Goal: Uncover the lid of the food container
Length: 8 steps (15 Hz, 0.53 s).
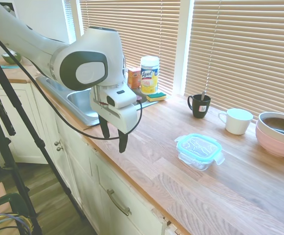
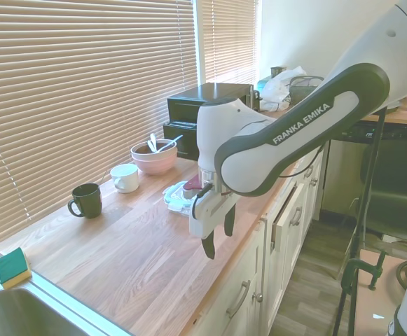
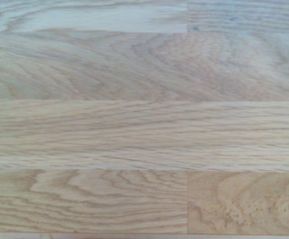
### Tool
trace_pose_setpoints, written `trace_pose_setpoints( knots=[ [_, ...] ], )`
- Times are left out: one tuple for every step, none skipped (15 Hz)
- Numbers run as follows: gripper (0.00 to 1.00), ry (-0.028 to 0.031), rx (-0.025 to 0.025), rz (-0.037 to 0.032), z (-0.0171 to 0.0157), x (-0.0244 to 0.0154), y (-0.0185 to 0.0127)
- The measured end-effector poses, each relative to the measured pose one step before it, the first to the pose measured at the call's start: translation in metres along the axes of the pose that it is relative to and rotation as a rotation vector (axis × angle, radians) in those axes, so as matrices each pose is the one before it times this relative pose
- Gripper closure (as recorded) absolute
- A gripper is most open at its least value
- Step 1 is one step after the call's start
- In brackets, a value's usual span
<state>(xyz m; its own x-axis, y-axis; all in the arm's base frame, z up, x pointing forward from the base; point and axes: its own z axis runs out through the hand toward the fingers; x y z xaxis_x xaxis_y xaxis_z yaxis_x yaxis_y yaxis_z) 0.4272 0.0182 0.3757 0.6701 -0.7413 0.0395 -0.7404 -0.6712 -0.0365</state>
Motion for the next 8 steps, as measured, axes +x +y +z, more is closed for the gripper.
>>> trace_pose_setpoints(
  knots=[
    [0.00,-0.00095,-0.00093,0.00026,0.00060,0.00008,0.00002],
    [0.00,-0.00038,-0.00211,0.00501,0.00078,0.00033,0.00022],
    [0.00,0.00451,-0.00303,0.00822,0.00101,0.00100,0.00028],
    [0.00,0.01103,-0.00240,0.01018,0.00062,0.00174,-0.00035],
    [0.00,0.01469,-0.00257,0.00965,-0.00061,0.00269,-0.00154],
    [0.00,0.02231,-0.00221,0.00803,-0.00245,0.00356,-0.00299],
    [0.00,0.03083,0.00200,0.00447,-0.00447,0.00407,-0.00563],
    [0.00,0.03073,-0.00183,0.00380,-0.00434,0.00359,-0.00696]
  ],
)
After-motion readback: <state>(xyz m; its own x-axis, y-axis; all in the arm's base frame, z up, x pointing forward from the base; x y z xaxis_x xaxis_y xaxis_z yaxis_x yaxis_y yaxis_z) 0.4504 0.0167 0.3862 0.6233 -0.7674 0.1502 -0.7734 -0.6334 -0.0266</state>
